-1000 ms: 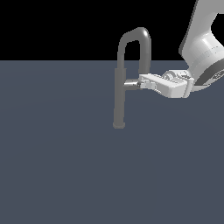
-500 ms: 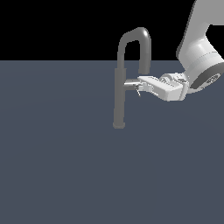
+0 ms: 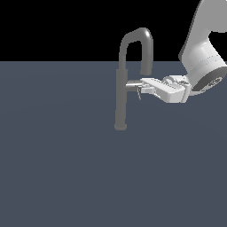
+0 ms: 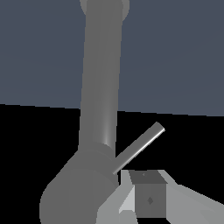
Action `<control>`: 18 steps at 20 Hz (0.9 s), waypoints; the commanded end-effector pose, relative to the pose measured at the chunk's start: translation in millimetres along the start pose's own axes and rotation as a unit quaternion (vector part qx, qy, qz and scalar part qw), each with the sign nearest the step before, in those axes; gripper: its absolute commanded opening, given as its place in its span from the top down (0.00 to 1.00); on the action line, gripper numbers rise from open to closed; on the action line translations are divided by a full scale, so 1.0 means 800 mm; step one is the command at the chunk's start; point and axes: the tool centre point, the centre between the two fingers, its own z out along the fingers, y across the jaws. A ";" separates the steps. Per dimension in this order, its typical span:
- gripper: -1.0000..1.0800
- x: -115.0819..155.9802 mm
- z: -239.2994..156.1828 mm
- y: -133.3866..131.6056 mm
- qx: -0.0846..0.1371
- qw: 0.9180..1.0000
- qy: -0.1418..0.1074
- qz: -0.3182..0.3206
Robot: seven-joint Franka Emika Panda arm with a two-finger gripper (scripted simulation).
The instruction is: Turn on the faucet by rotating a designated handle.
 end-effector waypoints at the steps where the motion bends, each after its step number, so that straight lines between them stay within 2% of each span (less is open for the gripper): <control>1: 1.00 0.036 0.008 -0.008 0.006 1.000 0.000 0.014; 8: 1.00 0.064 0.008 -0.016 0.010 1.000 -0.001 0.025; 9: 1.00 0.064 0.008 -0.016 0.010 1.000 -0.001 0.025; 10: 1.00 0.040 -0.010 -0.014 0.016 1.000 0.007 0.012; 18: 1.00 0.054 -0.003 -0.033 0.014 1.000 0.003 0.018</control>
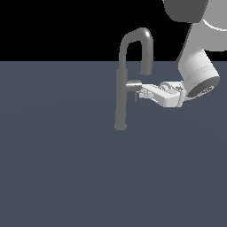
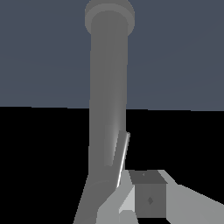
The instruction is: Turn on the faucet by rotating a designated handle.
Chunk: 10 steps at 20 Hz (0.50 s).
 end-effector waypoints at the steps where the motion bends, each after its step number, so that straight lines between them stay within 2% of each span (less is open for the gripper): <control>1: 1.00 0.025 -0.001 -0.021 0.022 1.000 0.012 0.001; 10: 1.00 0.038 0.006 -0.039 0.020 1.000 0.008 0.007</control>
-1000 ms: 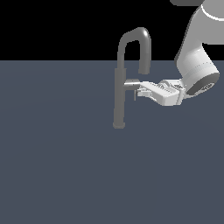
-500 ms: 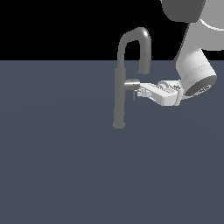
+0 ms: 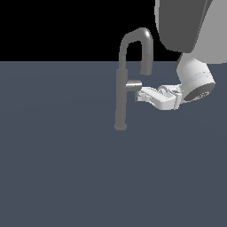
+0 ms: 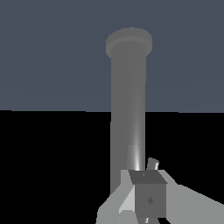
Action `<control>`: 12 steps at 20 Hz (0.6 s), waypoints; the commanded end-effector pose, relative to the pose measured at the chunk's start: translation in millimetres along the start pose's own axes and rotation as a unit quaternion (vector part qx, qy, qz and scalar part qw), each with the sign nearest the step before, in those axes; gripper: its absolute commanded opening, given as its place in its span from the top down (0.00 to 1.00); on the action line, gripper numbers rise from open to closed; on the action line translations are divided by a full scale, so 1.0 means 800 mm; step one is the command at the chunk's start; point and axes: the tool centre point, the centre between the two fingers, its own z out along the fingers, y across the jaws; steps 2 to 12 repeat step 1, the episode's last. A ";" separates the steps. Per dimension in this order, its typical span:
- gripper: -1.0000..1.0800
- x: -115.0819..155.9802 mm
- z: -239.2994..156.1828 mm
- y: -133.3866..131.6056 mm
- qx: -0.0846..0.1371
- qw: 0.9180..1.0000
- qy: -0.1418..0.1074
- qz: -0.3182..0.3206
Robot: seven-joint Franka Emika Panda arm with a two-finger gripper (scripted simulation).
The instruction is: Turn on the faucet by rotating a designated handle.
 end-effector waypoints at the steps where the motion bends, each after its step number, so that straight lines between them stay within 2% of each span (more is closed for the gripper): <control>1: 1.00 0.010 0.017 -0.012 -0.003 1.000 -0.003 0.002; 12: 1.00 0.010 0.017 -0.012 -0.003 1.000 -0.003 0.002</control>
